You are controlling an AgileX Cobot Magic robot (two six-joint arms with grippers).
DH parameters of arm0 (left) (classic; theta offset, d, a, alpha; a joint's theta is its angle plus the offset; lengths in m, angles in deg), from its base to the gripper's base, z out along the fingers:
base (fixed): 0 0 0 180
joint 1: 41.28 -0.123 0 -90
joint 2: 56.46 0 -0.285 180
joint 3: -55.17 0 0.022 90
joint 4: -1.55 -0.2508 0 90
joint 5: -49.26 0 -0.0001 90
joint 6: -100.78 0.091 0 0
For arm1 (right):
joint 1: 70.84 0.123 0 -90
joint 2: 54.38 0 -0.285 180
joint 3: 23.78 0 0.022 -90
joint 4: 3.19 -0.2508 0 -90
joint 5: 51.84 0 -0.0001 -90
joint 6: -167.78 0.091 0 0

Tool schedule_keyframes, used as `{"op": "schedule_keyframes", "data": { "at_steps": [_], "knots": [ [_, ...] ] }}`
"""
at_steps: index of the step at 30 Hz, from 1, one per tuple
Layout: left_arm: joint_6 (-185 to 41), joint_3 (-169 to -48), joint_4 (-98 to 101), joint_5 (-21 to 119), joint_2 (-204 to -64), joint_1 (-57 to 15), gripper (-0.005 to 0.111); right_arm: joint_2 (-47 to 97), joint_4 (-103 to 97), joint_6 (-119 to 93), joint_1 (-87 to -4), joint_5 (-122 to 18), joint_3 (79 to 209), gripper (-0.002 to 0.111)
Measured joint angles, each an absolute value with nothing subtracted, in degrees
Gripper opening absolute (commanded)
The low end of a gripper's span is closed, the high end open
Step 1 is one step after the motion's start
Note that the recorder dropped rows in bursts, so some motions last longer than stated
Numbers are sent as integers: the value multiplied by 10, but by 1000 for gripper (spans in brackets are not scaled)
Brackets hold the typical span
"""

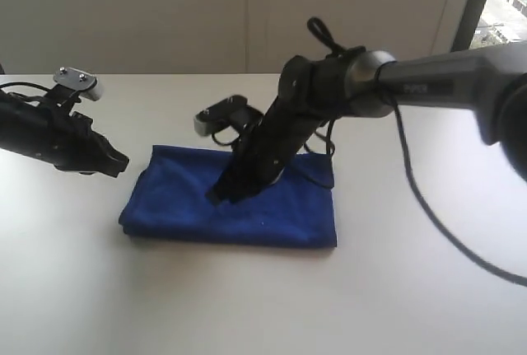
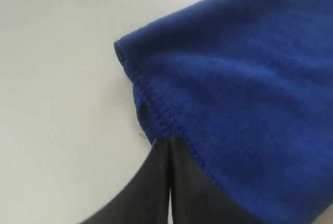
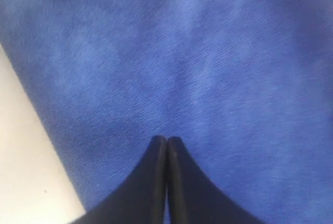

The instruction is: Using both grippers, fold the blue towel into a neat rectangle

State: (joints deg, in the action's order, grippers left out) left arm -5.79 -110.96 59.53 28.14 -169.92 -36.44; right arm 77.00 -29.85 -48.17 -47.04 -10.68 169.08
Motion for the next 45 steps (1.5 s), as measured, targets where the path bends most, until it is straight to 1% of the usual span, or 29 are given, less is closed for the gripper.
{"op": "schedule_keyframes", "data": {
  "at_steps": [6, 11, 16, 20, 25, 32, 37, 45],
  "knots": [
    [-59, -1110, 595, 304, -1608, -366, 0, 638, -269, -482, -531, -150, 1691, 0],
    [-65, -1108, 595, 279, -1483, -407, 0, 505, -255, -482, -613, -153, 1666, 0],
    [-86, -1072, 596, 247, -1376, -462, 0, 369, -246, -482, -692, -162, 1582, 0],
    [-105, -1024, 600, 234, -1305, -484, 0, 257, -242, -460, -729, -197, 1485, 0],
    [-110, -937, 622, 244, -1200, -485, 0, 164, -241, -446, -738, -268, 1360, 0],
    [-110, -802, 651, 325, -1074, -486, 0, 77, -238, -443, -738, -301, 1231, 0],
    [-110, -752, 651, 331, -1035, -486, 0, 51, -238, -439, -738, -301, 1200, 0],
    [-110, -747, 655, 335, -1031, -486, 0, 35, -238, -429, -736, -301, 1198, 0]
  ]
}}
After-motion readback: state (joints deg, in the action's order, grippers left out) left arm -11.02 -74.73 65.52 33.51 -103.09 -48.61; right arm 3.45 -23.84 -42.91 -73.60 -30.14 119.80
